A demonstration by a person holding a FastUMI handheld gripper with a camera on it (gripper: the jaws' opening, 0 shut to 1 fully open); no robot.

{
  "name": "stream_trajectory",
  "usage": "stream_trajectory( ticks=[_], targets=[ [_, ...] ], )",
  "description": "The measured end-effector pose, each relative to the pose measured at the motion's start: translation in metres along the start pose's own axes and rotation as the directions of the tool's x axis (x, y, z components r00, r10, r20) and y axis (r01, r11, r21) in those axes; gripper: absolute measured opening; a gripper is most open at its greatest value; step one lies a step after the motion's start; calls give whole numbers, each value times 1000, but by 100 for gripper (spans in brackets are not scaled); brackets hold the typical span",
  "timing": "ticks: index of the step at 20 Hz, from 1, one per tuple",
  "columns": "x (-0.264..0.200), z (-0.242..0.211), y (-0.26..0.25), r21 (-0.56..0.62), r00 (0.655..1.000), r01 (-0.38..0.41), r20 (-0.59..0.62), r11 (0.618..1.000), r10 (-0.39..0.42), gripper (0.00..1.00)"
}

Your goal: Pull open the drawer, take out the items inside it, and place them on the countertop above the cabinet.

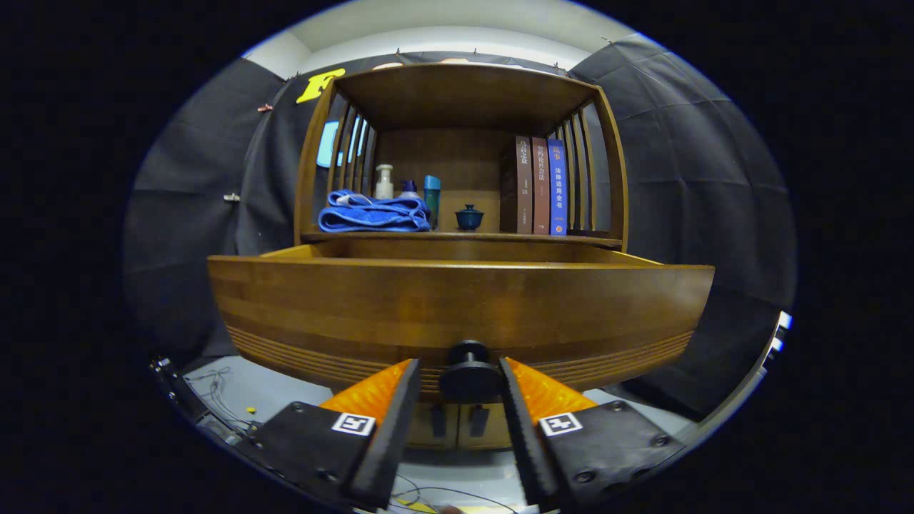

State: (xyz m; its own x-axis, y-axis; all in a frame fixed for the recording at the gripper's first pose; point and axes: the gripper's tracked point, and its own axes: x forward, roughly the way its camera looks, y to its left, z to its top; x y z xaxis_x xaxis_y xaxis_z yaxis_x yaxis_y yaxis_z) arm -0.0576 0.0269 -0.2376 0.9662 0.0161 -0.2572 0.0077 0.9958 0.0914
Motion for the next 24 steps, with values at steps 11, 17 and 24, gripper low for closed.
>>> stream_trajectory(
  ticks=[11, 17, 24],
  targets=[
    [-18, 90, -13, -198, 877, 170, -416, 965, -240, 97],
    [44, 116, -26, -211, 753, 209, -588, 955, -294, 97],
    [116, 73, -48, -182, 590, 163, -770, 970, -243, 97]
  ],
)
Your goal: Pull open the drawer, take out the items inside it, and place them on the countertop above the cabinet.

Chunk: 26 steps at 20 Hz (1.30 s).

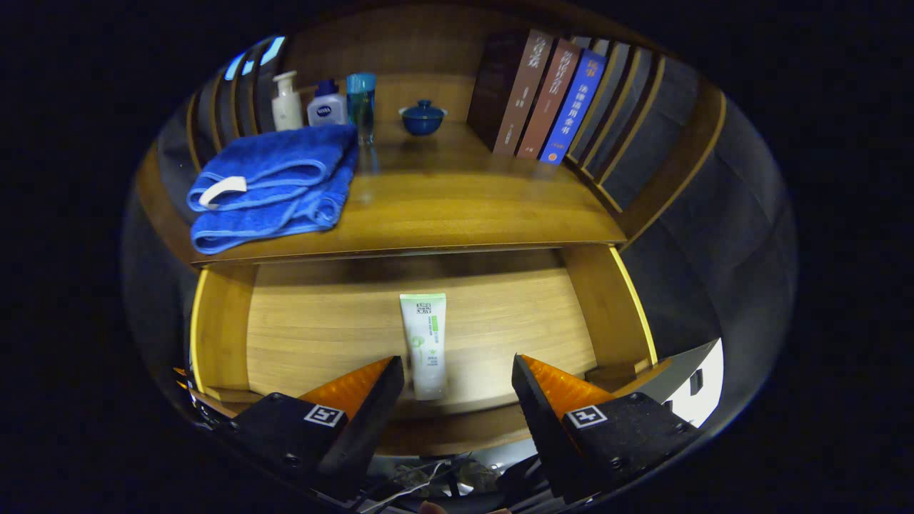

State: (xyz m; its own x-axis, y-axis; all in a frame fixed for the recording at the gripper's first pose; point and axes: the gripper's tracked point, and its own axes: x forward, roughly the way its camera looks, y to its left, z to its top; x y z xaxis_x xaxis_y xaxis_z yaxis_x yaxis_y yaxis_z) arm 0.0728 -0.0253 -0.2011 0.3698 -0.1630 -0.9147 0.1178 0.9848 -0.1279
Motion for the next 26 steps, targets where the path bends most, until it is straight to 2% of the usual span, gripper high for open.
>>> stream_trajectory(
  ticks=[3, 5, 8, 10, 12, 16, 17, 21, 24, 26],
  targets=[
    [34, -5, 14, 8, 995, -58, -81, 998, 58, 97],
    [53, -11, 18, 6, 990, -61, -125, 998, 61, 88],
    [76, -20, 21, -62, 982, -47, -188, 997, 35, 76],
    [89, -28, 38, -71, 975, -89, -211, 994, 72, 68],
    [92, -39, 41, -101, 966, -108, -244, 989, 81, 59],
    [89, -34, 40, -64, 966, -100, -245, 993, 81, 42],
    [86, -38, 36, -71, 966, -86, -250, 994, 66, 33],
    [53, -48, 36, -73, 970, -74, -239, 995, 55, 33],
    [25, -32, 40, -106, 983, -85, -168, 991, 66, 33],
    [0, -22, 41, -129, 990, -59, -132, 990, 42, 33]
  ],
)
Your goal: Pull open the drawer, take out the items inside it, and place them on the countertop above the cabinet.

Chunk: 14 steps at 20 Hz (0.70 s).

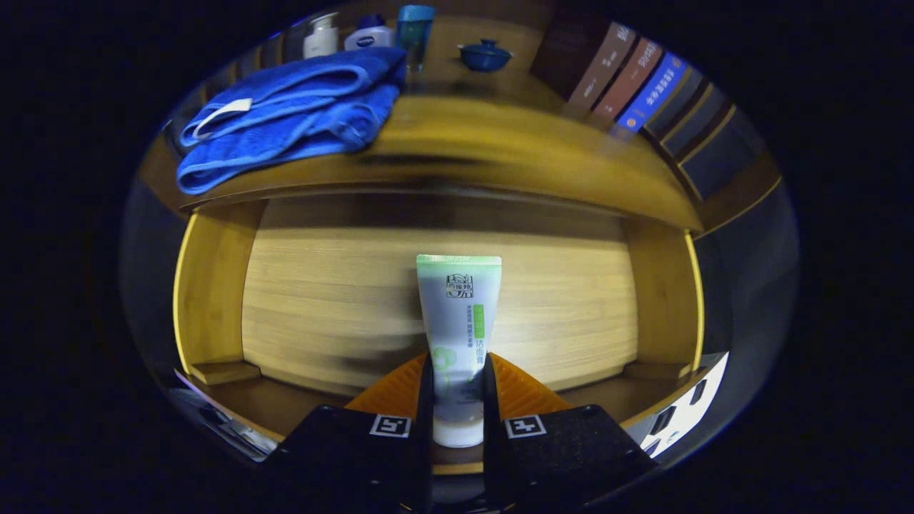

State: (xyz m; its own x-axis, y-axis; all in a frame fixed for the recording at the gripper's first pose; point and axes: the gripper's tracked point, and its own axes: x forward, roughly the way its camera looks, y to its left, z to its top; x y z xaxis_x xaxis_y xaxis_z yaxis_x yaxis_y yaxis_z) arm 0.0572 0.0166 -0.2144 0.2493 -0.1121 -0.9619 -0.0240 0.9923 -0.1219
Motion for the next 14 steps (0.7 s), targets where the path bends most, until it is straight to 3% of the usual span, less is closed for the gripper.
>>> stream_trajectory(
  ticks=[7, 14],
  targets=[
    [-54, 52, -30, 47, 995, 49, 84, 998, -53, 33],
    [-13, 138, -49, 38, 996, 12, 87, 999, -15, 33]
  ],
)
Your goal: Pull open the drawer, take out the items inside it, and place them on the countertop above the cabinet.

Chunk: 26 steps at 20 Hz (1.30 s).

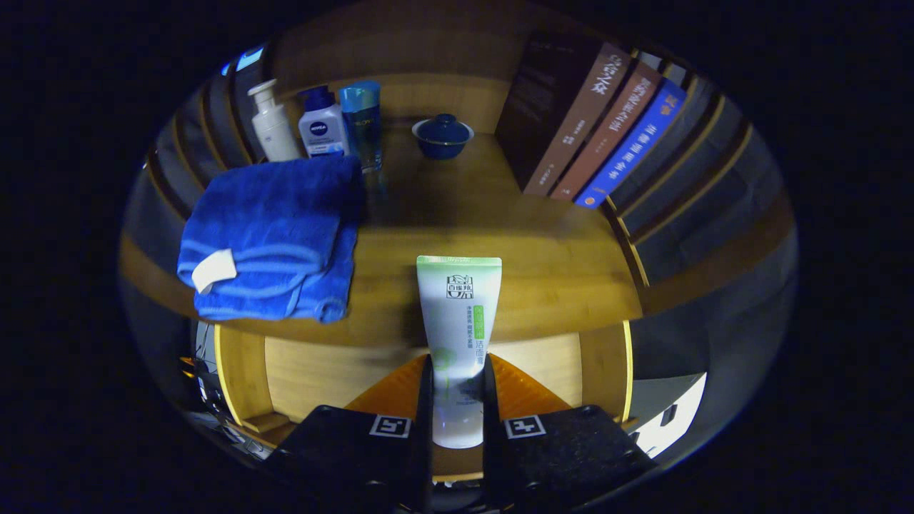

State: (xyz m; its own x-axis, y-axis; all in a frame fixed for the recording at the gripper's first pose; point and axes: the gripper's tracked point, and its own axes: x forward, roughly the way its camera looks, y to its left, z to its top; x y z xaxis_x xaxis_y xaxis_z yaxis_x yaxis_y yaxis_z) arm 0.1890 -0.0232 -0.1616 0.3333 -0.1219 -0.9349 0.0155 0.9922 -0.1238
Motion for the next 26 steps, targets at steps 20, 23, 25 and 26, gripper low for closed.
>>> stream_trajectory(
  ticks=[20, 23, 25, 26],
  targets=[
    [43, 63, 25, -61, 993, -118, 10, 991, 118, 100],
    [23, 64, 23, -15, 989, -121, 79, 993, 122, 100],
    [7, 57, 20, 15, 985, -120, 124, 993, 117, 100],
    [-1, 54, 19, 35, 983, -118, 148, 992, 112, 100]
  ],
)
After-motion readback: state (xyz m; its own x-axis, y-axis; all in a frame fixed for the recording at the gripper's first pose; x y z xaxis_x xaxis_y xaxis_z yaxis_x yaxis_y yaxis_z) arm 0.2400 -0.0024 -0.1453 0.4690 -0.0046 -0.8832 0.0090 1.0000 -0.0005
